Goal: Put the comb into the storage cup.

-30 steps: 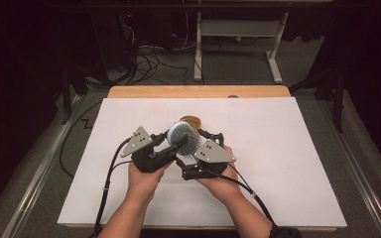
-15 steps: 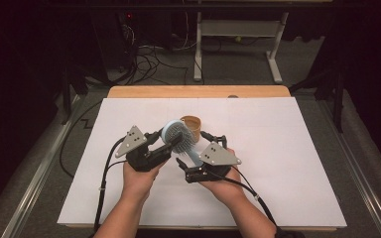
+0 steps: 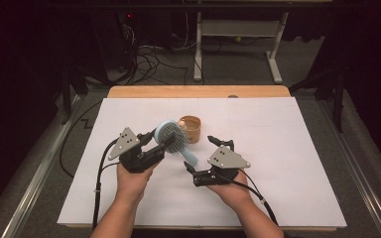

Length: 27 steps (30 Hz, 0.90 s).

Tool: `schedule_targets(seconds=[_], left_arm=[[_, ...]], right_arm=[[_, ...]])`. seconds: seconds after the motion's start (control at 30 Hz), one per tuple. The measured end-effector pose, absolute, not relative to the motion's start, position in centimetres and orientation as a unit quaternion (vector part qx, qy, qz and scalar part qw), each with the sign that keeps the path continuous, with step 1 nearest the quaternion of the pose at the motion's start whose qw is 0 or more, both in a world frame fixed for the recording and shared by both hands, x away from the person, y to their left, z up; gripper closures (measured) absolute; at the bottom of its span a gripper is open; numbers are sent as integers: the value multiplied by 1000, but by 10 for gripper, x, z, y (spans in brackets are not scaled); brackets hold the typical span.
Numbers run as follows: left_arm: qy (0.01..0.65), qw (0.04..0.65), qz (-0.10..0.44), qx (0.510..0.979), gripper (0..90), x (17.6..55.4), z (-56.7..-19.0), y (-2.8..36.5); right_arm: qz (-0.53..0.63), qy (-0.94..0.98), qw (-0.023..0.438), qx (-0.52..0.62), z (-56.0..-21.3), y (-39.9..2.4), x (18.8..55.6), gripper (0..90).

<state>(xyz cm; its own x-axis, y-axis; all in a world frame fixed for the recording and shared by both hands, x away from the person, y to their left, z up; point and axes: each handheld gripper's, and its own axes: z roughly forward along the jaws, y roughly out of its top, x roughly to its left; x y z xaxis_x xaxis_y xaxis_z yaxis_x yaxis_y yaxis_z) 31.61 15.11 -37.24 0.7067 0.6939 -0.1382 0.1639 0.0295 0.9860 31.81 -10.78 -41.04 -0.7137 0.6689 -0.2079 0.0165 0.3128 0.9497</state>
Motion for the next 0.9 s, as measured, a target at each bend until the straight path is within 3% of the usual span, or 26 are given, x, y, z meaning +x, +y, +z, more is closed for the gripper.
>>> schedule_targets(seconds=[0.9], left_arm=[[351, 629, 246, 649, 562, 304, -366, 202]], right_arm=[[519, 735, 318, 300, -434, -193, 315, 0]])
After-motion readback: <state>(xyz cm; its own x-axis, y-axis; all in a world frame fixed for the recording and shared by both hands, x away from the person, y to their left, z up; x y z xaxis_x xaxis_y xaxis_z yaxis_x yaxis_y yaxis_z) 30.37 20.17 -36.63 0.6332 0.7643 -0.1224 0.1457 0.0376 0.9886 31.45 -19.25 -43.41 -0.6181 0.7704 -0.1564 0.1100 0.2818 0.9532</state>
